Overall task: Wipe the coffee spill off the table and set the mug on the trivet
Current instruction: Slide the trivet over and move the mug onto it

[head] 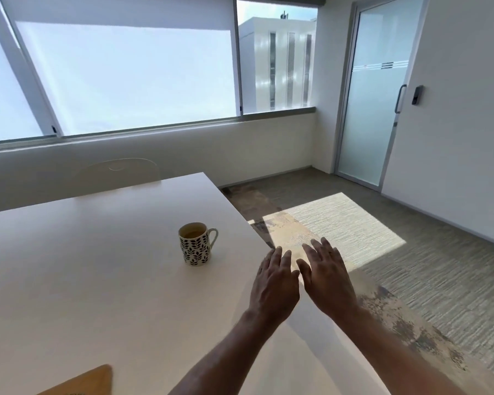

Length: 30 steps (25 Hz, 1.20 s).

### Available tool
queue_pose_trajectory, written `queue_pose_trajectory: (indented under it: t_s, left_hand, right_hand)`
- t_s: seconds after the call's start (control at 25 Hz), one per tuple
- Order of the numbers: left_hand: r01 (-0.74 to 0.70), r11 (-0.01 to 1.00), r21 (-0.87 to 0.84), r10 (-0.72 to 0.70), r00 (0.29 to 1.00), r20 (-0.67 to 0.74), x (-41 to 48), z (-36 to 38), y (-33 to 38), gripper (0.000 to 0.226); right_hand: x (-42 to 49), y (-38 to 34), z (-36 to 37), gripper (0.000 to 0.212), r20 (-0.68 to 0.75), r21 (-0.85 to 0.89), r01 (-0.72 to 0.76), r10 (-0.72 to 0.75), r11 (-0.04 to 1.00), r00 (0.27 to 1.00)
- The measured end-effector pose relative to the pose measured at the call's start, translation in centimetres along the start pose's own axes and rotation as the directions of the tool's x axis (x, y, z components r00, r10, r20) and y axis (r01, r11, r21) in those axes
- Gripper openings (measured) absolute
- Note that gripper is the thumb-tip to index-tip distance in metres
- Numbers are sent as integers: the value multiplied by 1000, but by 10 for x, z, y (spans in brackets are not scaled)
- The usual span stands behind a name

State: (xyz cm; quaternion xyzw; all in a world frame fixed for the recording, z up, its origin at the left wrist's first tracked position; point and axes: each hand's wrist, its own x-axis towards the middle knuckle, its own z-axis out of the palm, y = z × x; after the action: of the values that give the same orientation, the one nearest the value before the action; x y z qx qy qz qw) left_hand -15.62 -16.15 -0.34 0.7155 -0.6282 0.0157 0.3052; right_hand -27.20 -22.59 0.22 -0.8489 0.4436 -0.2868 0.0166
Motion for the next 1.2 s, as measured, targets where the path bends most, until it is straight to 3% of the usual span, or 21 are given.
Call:
queue_pose_trajectory:
  t_s: [0.24,0.44,0.6,1.2]
  left_hand:
    - [119,992,32,-116,991,-66,-28,-42,-47,54]
    - [219,975,39,-213,968,-131,-50,-74,-82,55]
    - [284,958,46,-272,947,-173,-66,-94,-106,54]
    - [464,882,78,-435,867,-245,-122,-140,-167,53]
  right_hand:
    - [2,-66,19,46,34,37,104,-106,994,994]
    - [3,-117,32,68,46,91,207,-211,974,976]
    - [4,-150,45,51,91,119,245,-256,962,962]
    - [-14,-236,80,46,94,199,418,-441,887,892]
